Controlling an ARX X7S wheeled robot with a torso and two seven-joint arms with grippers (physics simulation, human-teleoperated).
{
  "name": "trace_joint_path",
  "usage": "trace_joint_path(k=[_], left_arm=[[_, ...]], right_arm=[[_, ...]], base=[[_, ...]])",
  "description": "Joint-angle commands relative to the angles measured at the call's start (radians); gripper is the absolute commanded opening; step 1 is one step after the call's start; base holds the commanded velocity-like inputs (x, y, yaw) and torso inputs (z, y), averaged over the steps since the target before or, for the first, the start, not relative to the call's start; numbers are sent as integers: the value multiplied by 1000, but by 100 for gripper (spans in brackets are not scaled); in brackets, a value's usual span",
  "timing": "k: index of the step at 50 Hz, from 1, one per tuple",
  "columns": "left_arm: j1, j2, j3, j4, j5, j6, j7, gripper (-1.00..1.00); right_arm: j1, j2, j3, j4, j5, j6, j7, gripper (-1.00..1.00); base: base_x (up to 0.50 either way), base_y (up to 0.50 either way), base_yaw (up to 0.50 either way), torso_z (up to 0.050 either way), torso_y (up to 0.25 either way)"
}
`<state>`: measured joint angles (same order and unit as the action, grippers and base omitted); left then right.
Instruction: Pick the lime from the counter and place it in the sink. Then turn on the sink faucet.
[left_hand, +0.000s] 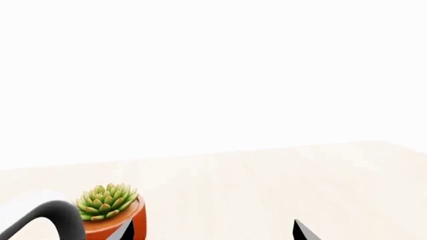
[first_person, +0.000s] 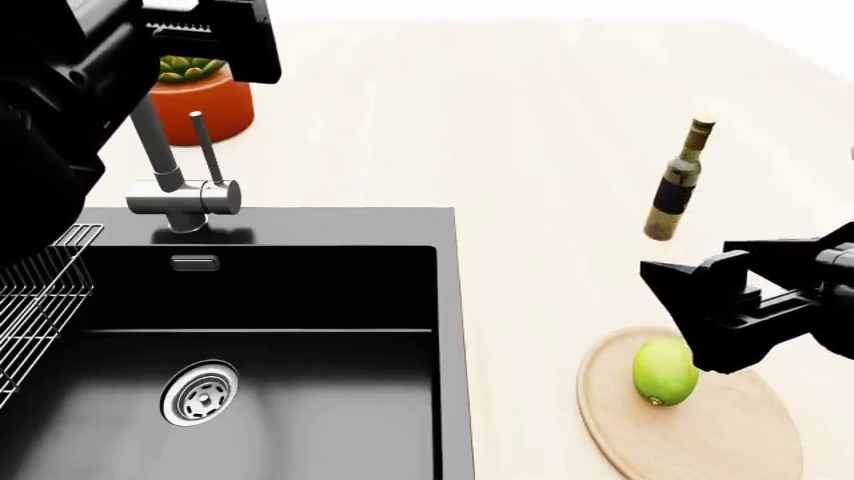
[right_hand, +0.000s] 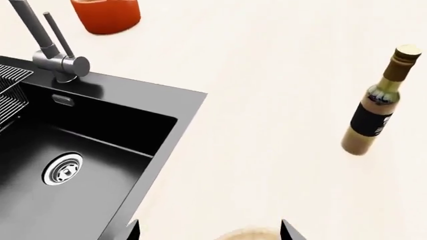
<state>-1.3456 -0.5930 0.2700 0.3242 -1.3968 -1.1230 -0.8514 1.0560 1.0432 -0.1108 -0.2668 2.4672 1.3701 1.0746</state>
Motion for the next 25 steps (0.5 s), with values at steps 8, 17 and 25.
trace_joint_path(k=[8,17,25], left_arm=[[4,-12,-2,6,-9,5,-5,100],[16,-17,-3,12,-10,12,-8,100],[23,-20,-2,15,-10,16,-9,100]], right_arm=[[-99,-35,-5,-13,-100,56,-27,100],[-196,-55,58,-22,-193,97,-57,100],[-219,-52,62,-30,-217,101,-77,100]], base=[[0,0,0,0,0],[0,0,0,0,0],[0,0,0,0,0]])
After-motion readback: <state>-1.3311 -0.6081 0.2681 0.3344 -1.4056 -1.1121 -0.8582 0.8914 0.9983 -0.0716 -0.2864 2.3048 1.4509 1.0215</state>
